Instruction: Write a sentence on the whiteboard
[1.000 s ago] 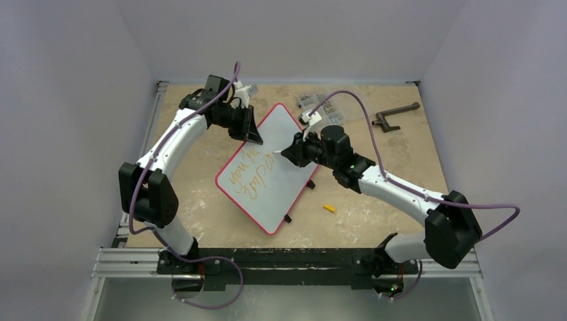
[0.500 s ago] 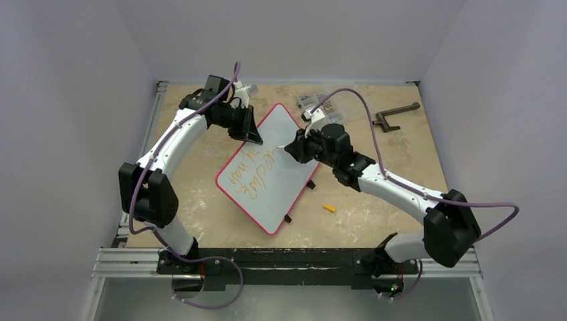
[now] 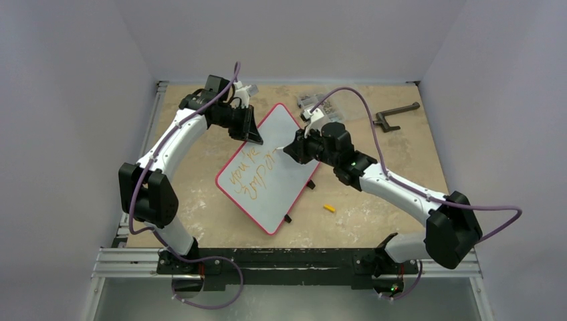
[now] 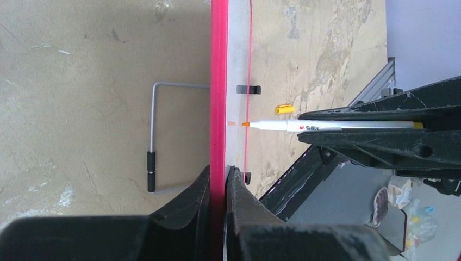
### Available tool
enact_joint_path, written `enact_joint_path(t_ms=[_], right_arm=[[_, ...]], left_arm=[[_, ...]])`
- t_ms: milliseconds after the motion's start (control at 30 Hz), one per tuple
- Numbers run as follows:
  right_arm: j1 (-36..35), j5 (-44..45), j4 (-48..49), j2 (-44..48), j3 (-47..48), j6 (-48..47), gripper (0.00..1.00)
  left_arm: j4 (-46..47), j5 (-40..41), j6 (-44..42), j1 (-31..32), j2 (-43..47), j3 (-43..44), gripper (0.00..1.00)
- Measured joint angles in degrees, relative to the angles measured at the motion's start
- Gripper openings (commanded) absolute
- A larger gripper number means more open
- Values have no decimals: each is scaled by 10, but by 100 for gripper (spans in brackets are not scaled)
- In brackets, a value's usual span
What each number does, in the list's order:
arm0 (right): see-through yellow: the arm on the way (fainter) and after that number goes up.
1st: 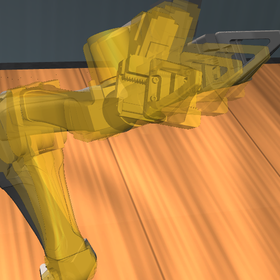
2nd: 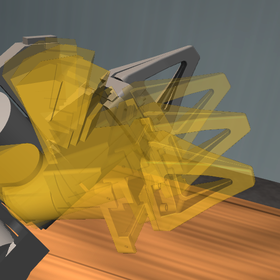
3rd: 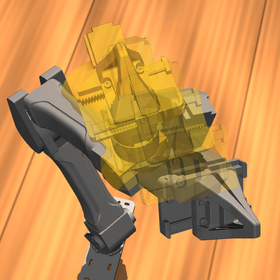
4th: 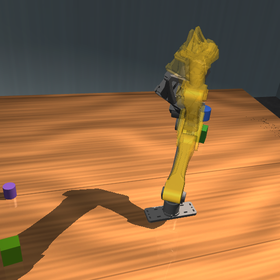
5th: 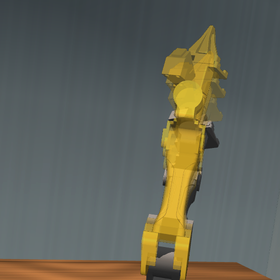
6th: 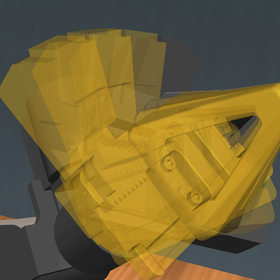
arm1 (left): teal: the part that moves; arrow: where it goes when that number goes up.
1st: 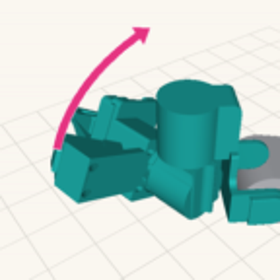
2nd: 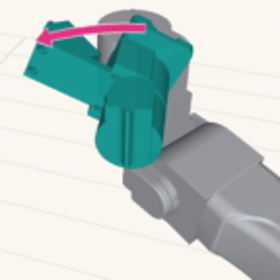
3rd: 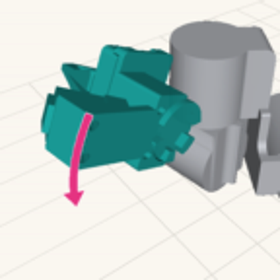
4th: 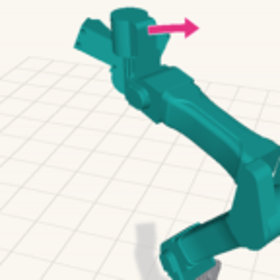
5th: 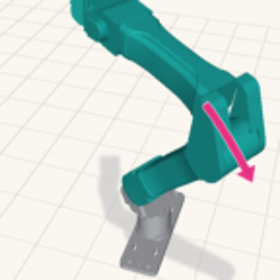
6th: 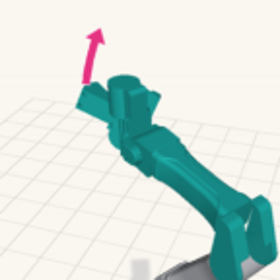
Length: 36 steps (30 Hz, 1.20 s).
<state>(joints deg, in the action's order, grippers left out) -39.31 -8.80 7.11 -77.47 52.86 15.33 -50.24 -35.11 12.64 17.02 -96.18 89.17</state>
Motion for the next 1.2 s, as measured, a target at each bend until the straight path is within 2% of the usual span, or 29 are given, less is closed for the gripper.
enact_joint_path(t_ms=[767, 1200], right_arm=[[0, -13, 33, -36, 37, 16, 0], [3, -39, 60, -12, -24, 14, 0]], left_arm=[[-1, 2, 1, -1, 2, 0, 0], [-2, 5, 3, -1, 2, 0, 0]])
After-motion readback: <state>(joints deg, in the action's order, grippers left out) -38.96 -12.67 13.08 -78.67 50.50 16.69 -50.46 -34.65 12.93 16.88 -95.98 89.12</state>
